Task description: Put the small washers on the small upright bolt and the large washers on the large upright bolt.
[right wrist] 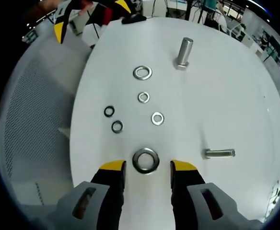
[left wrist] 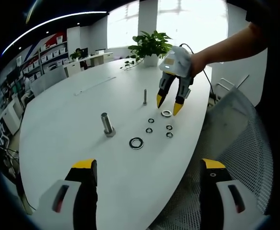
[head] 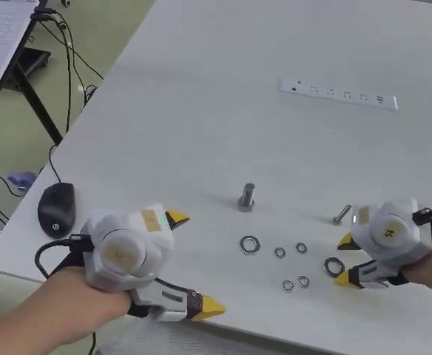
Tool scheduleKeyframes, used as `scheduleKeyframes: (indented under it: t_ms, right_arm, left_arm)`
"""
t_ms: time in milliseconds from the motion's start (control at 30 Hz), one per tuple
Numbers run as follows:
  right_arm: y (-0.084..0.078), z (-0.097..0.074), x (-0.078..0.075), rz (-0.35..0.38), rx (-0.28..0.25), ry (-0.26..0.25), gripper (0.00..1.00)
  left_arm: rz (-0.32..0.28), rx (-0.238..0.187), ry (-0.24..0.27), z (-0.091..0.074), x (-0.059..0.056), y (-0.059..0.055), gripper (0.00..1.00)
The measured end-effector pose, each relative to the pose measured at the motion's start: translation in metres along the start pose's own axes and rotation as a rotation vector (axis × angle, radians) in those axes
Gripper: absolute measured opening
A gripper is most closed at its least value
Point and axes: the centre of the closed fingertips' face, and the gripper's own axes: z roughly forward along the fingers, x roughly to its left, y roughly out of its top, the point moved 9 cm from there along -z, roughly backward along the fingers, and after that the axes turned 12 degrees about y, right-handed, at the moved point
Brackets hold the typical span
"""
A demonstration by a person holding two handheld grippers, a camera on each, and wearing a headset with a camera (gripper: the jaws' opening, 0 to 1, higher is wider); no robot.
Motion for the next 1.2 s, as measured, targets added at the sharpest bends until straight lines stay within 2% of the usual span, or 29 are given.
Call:
scheduleKeyframes:
  t_ms: [233,333,500,733,867,967,1033,1100,1200]
  right_arm:
    - [-0.001,0.006,0.003,-0.023,0.029,0.001,0.38]
    - [-0.001,0.006,0.002,-0.016,0.022,0.006,0.37]
    - [-0.001,0.005,-0.001,-0.016,0.033,0.008,0.35]
    - [0.001,0.005,-0.003,-0.022,0.056,0.009,0.32]
    - [0.000,0.005,-0.003,-0.009,0.052,0.002,0.31]
    - [0.002,0.006,-0.001,-0.018,0.058,0.003,0.27]
    - [0.004,0.007,0.000,-0.034,0.081,0.001,0.25]
    - [0.006,0.007,-0.001,-0.013,0.087,0.002,0.25]
    - [0.010,0.007,-0.002,-0.002,0.133,0.004,0.23]
  left_arm:
    - [0.000,-0.004,-0.004,0.001,0.000,0.001,0.92]
    - [0.000,0.006,-0.009,0.002,-0.001,0.001,0.92]
    - [0.004,0.011,-0.014,0.002,-0.003,0.001,0.99]
    - [-0.002,0.011,-0.009,0.002,-0.002,0.000,0.99]
    - [0.002,0.010,-0.009,0.002,-0.001,0.002,1.00]
    - [0.000,0.010,-0.006,0.002,0.000,0.003,1.00]
    - [0.005,0.009,-0.002,0.002,0.000,0.003,1.00]
    - [0.003,0.009,-0.001,0.002,-0.001,0.003,0.99]
    - [-0.003,0.014,-0.004,0.001,-0.002,0.003,0.97]
